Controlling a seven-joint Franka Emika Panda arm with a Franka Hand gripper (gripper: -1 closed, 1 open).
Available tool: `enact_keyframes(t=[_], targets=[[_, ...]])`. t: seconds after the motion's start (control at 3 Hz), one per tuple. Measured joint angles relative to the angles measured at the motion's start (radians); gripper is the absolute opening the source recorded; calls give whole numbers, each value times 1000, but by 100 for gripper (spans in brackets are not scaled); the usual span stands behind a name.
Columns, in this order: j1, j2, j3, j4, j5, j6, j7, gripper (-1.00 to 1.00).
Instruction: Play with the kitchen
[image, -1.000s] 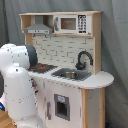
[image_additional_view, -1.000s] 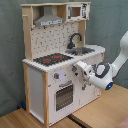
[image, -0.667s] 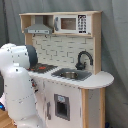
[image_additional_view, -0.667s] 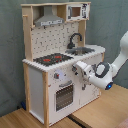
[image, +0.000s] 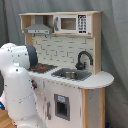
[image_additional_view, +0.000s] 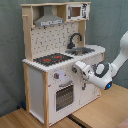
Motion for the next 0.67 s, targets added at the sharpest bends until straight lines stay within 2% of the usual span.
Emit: enact_keyframes(t=[0.67], targets=[[0, -1, 1, 0, 0, -2, -223, -100]])
